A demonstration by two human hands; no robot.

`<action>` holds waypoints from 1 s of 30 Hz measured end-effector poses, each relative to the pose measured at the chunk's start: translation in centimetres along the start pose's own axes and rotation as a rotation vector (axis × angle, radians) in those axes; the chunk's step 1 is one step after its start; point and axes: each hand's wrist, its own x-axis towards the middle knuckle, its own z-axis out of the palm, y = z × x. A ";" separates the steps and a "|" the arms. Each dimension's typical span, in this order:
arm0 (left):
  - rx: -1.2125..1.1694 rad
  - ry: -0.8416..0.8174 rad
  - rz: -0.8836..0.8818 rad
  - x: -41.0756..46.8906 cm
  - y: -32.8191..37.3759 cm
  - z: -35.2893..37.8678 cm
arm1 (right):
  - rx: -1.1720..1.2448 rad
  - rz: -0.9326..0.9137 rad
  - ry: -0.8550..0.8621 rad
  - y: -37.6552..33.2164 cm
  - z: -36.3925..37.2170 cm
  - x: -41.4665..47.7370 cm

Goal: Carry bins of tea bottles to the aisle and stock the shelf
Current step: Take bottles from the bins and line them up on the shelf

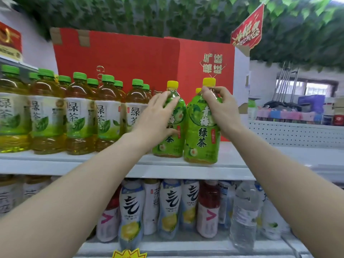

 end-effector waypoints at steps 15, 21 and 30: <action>0.067 -0.031 0.008 -0.7 0.3 3.0 | -0.823 -0.347 -0.008 2.7 2.2 -4.6; 0.035 -0.011 0.029 -0.5 -0.1 3.5 | -0.796 -0.386 -0.029 5.5 2.2 -2.7; 0.054 0.038 0.043 -0.6 -0.3 4.0 | -0.773 -0.401 -0.055 6.8 2.4 -1.6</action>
